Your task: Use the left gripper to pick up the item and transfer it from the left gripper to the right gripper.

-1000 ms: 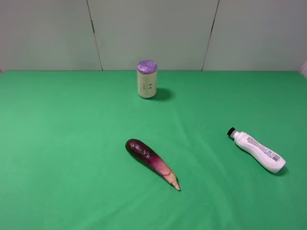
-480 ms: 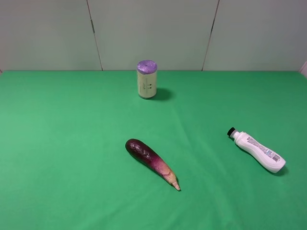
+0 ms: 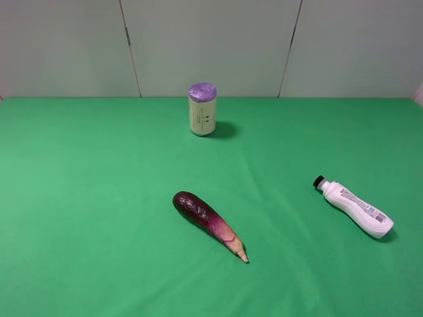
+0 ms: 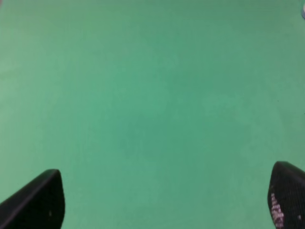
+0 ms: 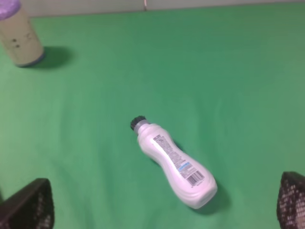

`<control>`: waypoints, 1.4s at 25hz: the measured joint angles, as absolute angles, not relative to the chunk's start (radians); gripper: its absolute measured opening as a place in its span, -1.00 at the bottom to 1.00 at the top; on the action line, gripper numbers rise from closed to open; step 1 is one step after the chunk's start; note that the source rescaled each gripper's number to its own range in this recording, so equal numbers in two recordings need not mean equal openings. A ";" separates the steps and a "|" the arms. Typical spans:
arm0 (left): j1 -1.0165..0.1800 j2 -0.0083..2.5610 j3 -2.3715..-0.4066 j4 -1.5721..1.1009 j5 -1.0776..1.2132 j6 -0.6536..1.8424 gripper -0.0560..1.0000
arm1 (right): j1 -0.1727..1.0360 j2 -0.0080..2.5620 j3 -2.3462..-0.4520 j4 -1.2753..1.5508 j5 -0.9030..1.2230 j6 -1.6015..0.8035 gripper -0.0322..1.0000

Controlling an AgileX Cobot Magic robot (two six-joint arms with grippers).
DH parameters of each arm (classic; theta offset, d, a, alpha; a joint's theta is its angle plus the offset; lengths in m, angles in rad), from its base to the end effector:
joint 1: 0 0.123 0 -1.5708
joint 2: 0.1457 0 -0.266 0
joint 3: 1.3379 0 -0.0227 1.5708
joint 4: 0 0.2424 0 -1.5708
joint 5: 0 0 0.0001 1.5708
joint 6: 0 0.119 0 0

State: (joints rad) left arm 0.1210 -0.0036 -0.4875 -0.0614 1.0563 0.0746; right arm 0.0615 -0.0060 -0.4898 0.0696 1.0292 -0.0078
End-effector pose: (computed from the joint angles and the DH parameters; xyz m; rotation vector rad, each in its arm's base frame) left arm 0.0333 -0.0024 0.2575 -0.0452 2.0471 0.0484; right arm 0.0331 0.0091 0.2612 -0.0716 2.0158 0.1171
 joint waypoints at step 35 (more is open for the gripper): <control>0.101 -0.004 -0.487 -0.061 1.055 0.075 0.50 | -0.078 -0.006 -0.490 0.044 1.028 0.021 1.00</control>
State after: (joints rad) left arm 0.1013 -0.0036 -0.4875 -0.0614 1.0555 0.0746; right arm -0.0776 -0.0060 -0.4898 0.0439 1.0280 0.0205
